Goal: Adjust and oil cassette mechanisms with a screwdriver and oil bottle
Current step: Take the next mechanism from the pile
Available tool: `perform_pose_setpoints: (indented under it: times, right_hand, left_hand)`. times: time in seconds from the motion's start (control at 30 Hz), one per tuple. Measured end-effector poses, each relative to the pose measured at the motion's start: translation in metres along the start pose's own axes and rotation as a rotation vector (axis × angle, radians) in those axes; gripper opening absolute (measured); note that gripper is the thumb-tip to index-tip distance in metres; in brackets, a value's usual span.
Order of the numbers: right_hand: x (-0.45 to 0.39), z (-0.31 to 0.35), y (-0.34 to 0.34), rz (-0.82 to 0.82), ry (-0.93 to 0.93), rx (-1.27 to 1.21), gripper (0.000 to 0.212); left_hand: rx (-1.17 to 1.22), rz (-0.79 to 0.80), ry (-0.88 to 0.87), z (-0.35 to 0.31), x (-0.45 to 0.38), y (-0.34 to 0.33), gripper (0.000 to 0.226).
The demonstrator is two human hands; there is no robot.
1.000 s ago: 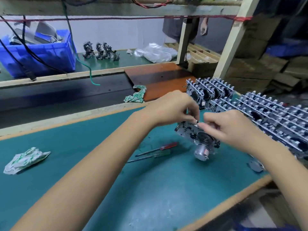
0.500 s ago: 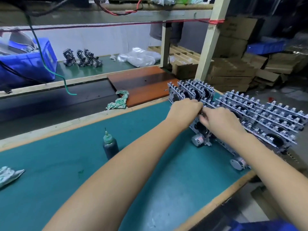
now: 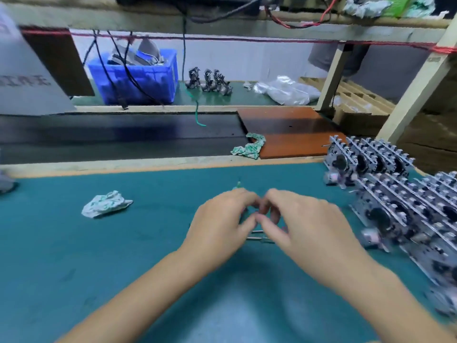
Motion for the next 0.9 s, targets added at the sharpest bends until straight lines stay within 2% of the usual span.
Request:
perform_pose_setpoints:
  times: [0.07, 0.17, 0.27, 0.33, 0.37, 0.57, 0.63, 0.7, 0.77, 0.9]
  right_hand:
    - [-0.023, 0.062, -0.023, 0.055, 0.205, -0.146, 0.021]
    - [-0.053, 0.124, -0.047, 0.085, 0.384, -0.332, 0.02]
    - [-0.087, 0.188, -0.067, 0.099, 0.507, -0.484, 0.019]
    - [-0.109, 0.234, -0.079, 0.131, 0.576, -0.592, 0.018]
    - [-0.12, 0.256, -0.085, 0.143, 0.593, -0.649, 0.018]
    - [-0.183, 0.355, -0.101, 0.109, 0.547, -0.951, 0.021]
    - [-0.206, 0.378, -0.099, 0.077, 0.529, -0.986, 0.026]
    - [-0.23, 0.395, -0.098, 0.061, 0.492, -0.994, 0.031]
    - [-0.253, 0.409, -0.102, 0.074, 0.446, -0.955, 0.037]
    - [-0.28, 0.429, -0.132, 0.248, 0.373, -0.865, 0.047]
  left_hand:
    - [-0.046, -0.031, 0.165, 0.059, 0.036, 0.031, 0.026]
    - [-0.139, -0.111, 0.348, 0.125, 0.084, 0.072, 0.036]
    - [-0.194, -0.254, 0.499, 0.173, 0.131, 0.126, 0.033]
    - [-0.274, -0.374, 0.548, 0.188, 0.158, 0.166, 0.021]
    - [-0.335, -0.447, 0.536, 0.192, 0.169, 0.185, 0.009]
    - [-0.691, -0.783, 0.628, 0.21, 0.215, 0.283, 0.021]
    - [-0.743, -0.933, 0.665, 0.215, 0.229, 0.318, 0.032]
    - [-0.772, -1.014, 0.736, 0.226, 0.238, 0.349, 0.056]
    - [-0.802, -0.981, 0.842, 0.247, 0.239, 0.371, 0.078]
    - [-0.864, -0.687, 1.104, 0.297, 0.233, 0.378, 0.105]
Point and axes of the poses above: each hand's wrist, its own x-axis away from the middle knuckle, its own y-axis out of the back of the hand, z = x × y, the point moved 10 cm from there along -x, towards the middle knuckle, and after that the axes turned 11 degrees about y, right-handed, at the moved point
